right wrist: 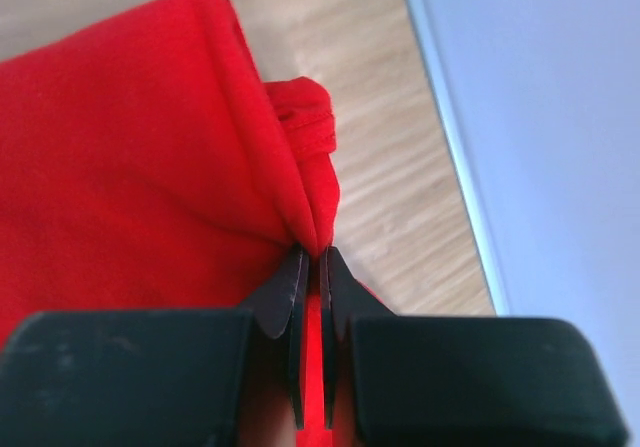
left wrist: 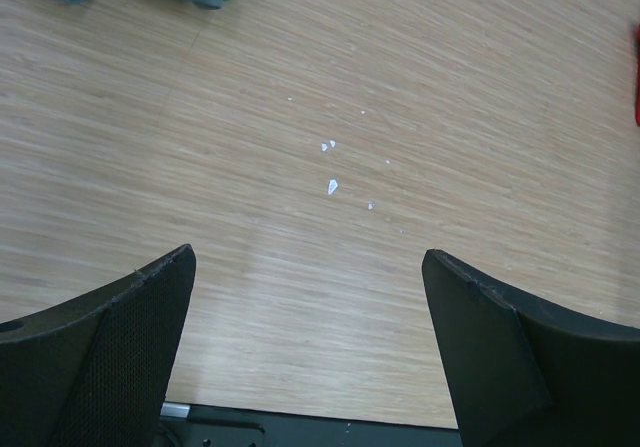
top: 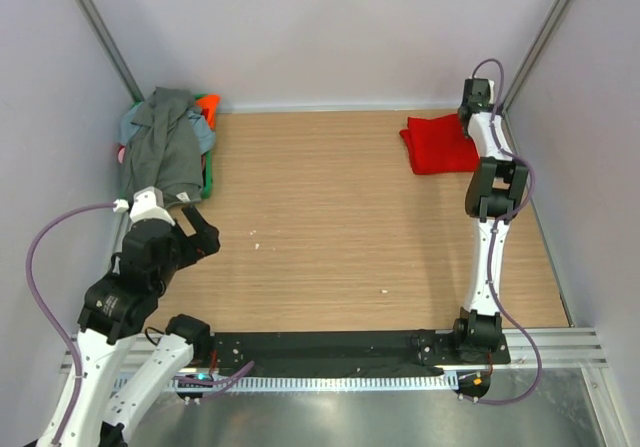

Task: Fold and stack the t-shirts
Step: Neatly place the folded tshirt to the corner

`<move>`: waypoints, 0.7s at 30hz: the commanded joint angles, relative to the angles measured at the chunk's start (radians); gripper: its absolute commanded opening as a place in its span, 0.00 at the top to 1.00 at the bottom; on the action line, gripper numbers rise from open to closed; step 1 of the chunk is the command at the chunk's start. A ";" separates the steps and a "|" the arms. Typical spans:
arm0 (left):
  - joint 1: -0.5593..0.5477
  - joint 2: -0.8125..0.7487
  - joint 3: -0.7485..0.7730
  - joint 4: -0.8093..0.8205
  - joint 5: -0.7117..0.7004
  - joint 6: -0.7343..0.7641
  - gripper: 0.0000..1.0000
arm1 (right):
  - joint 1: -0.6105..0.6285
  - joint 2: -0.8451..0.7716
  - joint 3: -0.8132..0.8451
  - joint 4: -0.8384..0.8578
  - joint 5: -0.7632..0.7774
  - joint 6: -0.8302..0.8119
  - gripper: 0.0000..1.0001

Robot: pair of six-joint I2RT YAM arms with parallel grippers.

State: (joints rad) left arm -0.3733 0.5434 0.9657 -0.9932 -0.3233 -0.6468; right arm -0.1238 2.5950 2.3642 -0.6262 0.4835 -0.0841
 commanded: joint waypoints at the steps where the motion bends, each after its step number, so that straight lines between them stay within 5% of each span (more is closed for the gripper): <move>1: 0.023 0.023 0.001 0.014 -0.014 -0.002 0.04 | 0.012 0.004 0.053 0.186 0.053 -0.094 0.94; 14: 0.060 0.043 0.004 0.008 -0.020 -0.005 0.05 | -0.020 0.109 0.079 0.514 0.299 -0.261 0.89; 17: 0.065 0.050 0.005 0.008 -0.017 -0.004 0.04 | -0.022 0.114 0.072 0.554 0.303 -0.270 0.33; 20: 0.068 0.055 0.005 0.008 -0.017 -0.004 0.04 | -0.022 0.119 0.093 0.586 0.397 -0.269 0.27; 21: 0.068 0.058 0.004 0.008 -0.017 -0.005 0.05 | -0.022 0.114 0.090 0.589 0.402 -0.269 0.13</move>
State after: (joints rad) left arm -0.3130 0.5915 0.9657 -0.9932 -0.3237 -0.6472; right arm -0.1463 2.7274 2.3981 -0.1474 0.7856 -0.3393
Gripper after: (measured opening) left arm 0.955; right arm 0.794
